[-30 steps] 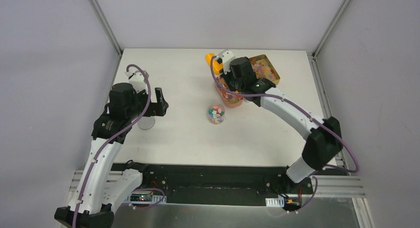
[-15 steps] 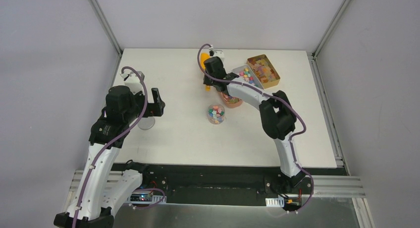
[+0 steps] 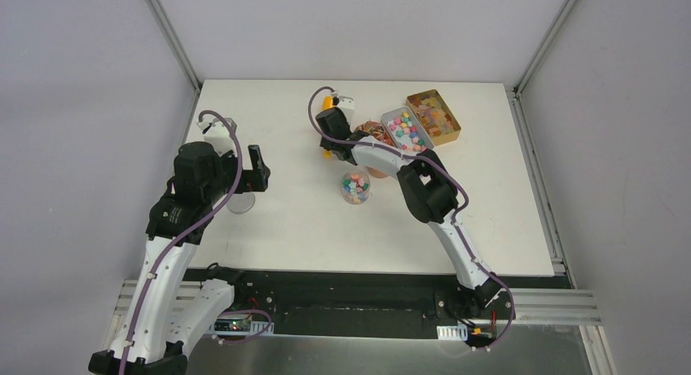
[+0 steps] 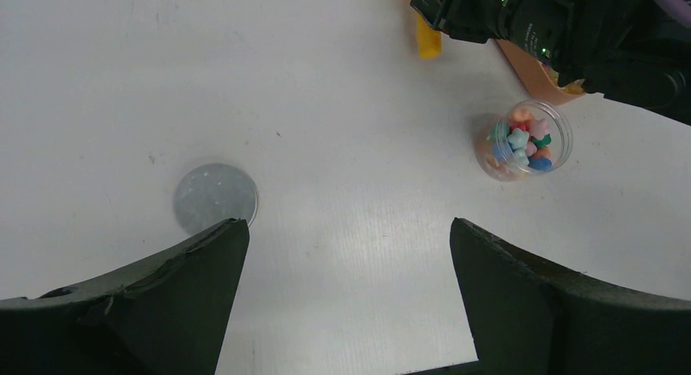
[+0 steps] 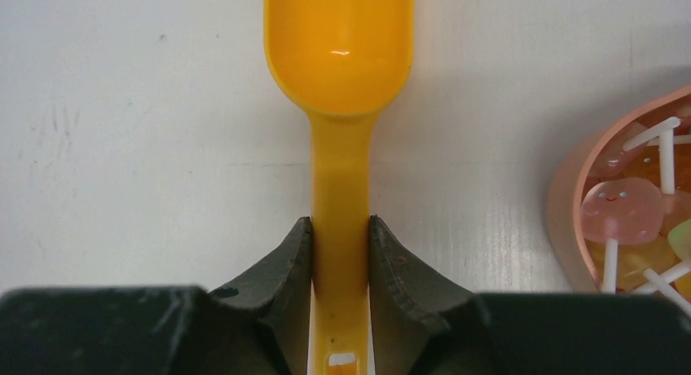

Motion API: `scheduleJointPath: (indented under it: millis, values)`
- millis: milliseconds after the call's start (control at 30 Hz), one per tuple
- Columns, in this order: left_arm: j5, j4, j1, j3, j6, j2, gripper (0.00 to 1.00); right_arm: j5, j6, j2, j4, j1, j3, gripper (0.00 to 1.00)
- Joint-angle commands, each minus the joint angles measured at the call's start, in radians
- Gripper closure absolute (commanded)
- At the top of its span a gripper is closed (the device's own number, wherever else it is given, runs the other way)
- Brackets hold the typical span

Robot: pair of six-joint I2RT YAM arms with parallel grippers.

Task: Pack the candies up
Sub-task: Place the spatula at the center of the board, then adjust the storage box at the center of the board.

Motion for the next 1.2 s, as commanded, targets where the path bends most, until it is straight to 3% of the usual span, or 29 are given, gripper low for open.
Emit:
scheduleJointPath:
  millis: [0,167,400,467,567,700,767,867,1167]
  values:
    - [-0.021,0.022,0.005,-0.002,0.002,-0.005,0.01,0.050,0.029,-0.002,0.038,0.006,0.053,0.70]
    - [-0.013,0.022,0.004,-0.002,0.001,0.001,0.01,0.007,0.041,-0.041,0.031,0.006,0.045,0.58]
    - [-0.004,0.021,0.005,-0.003,0.001,0.017,0.01,-0.113,-0.042,-0.255,0.029,-0.011,-0.063,0.38]
    - [-0.019,0.019,0.003,-0.003,-0.003,0.022,0.01,-0.140,-0.068,-0.334,0.028,-0.022,-0.123,0.28]
    - [-0.088,0.010,0.002,-0.002,-0.018,0.030,0.01,-0.125,-0.097,-0.458,0.018,-0.044,-0.240,0.02]
    - [-0.149,-0.004,0.002,-0.003,-0.042,0.053,0.01,-0.026,-0.170,-0.636,0.008,-0.073,-0.414,0.00]
    - [-0.147,-0.005,0.001,-0.003,-0.043,0.067,0.01,0.107,-0.174,-0.715,-0.024,-0.081,-0.484,0.00]
    - [-0.144,-0.005,0.002,-0.008,-0.049,0.090,0.01,0.232,-0.197,-0.807,-0.163,-0.116,-0.528,0.00]
    - [-0.188,-0.005,0.017,-0.031,-0.190,0.205,0.01,0.230,-0.067,-1.006,-0.296,-0.288,-0.776,0.01]
